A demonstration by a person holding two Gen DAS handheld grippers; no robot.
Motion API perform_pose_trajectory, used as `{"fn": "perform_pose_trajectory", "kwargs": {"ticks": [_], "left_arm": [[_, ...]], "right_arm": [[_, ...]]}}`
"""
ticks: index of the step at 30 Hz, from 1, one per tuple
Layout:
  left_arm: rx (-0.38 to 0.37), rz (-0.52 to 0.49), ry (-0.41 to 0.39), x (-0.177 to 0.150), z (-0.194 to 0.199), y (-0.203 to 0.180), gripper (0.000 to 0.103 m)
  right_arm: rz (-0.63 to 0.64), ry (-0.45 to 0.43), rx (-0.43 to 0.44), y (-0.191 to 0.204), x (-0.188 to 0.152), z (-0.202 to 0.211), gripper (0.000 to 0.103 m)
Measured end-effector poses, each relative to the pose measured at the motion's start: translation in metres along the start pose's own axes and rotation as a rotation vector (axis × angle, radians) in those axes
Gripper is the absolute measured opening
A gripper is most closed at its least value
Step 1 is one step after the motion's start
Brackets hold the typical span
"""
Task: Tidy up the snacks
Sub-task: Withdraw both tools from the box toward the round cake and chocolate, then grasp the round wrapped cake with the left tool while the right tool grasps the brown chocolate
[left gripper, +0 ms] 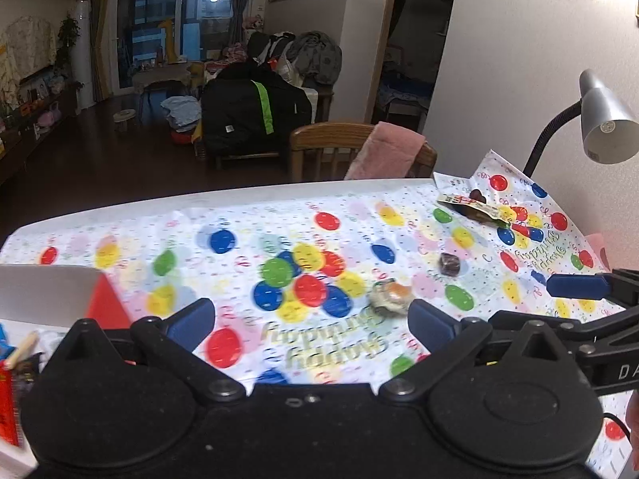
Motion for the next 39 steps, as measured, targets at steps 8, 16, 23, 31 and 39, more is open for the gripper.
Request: {"fn": "perform_pose_trajectory", "kwargs": {"ticks": [8, 16, 23, 31, 39], "left_arm": [[0.011, -0.020, 0.021, -0.004, -0.041, -0.039, 0.103], [0.028, -0.047, 0.047, -0.011, -0.089, -0.067, 0.103], [0.031, -0.083, 0.081, -0.018, -0.131, -0.088, 0.103], [0.029, -0.128, 0.133, -0.028, -0.169, -0.102, 0.103], [0.044, -0.150, 0.178, -0.035, -0.197, -0.106, 0.098]], "right_arm": [[-0.058, 0.053, -0.050, -0.064, -0.009, -0.018, 0.103], [-0.179, 0.133, -0.103, -0.139, -0.021, -0.060, 0.103], [-0.201, 0.179, -0.105, -0.170, -0.021, -0.106, 0.103], [-0.202, 0.231, -0.097, -0.179, -0.015, -0.155, 0.102], [-0.180, 0.266, -0.121, -0.178, -0.013, -0.191, 0.093]]}}
Point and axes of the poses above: each gripper's, at about its wrist camera, not at the fingertips, and z roughly against the way its jaws point, y to its left, x to its top, the point moved 4 cm from there along -z, roughly the way its jaws point, and after that the axes turned 12 degrees about z, right-handed, at the moved point
